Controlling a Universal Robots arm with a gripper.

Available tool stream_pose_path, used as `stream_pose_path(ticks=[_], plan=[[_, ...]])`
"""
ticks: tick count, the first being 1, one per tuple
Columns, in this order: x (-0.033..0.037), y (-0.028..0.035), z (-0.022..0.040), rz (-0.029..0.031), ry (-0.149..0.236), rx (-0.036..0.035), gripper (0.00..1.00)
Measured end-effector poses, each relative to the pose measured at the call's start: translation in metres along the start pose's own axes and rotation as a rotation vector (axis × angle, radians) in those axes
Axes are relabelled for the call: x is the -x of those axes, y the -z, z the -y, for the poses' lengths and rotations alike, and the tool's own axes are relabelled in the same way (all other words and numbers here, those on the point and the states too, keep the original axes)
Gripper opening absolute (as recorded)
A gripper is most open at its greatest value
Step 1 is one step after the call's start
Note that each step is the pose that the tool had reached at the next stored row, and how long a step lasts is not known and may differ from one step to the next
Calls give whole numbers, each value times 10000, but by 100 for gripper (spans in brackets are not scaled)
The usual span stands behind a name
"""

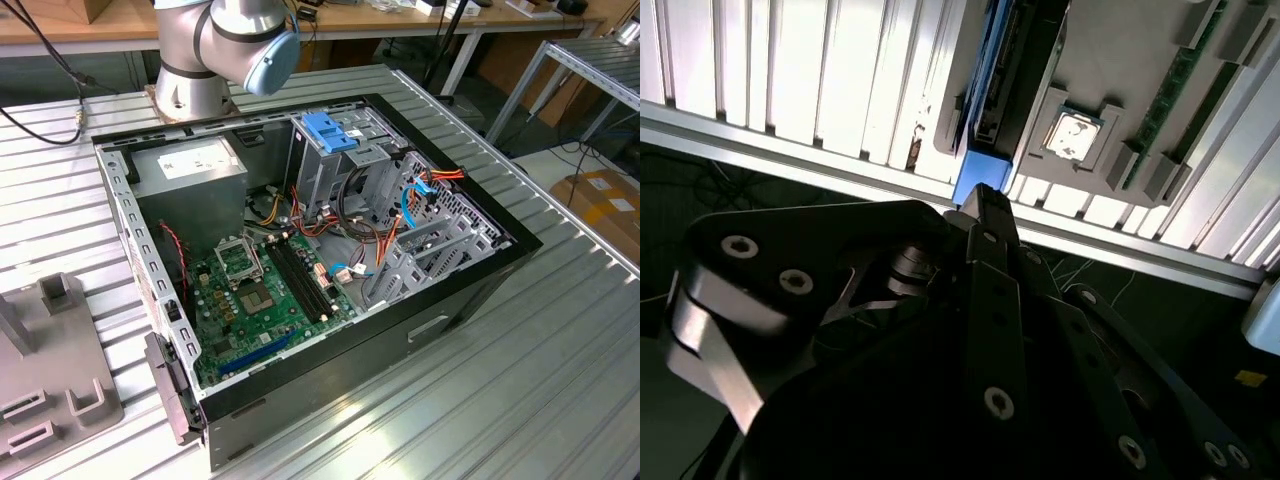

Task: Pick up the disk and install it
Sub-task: 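Pick up the disk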

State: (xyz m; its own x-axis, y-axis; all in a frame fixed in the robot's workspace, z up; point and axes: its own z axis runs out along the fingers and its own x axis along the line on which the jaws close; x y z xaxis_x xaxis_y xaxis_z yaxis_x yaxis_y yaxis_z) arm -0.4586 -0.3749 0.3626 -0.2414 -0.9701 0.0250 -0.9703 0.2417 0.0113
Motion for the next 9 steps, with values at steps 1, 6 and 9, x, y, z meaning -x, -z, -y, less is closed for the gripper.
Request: stream_pose_path(ticks=[1, 6, 9], plan=[[0, 0, 0, -1, 38, 0, 11], [0, -5, 0, -16, 454, -13, 11], [0, -5, 0, -16, 484, -14, 11]])
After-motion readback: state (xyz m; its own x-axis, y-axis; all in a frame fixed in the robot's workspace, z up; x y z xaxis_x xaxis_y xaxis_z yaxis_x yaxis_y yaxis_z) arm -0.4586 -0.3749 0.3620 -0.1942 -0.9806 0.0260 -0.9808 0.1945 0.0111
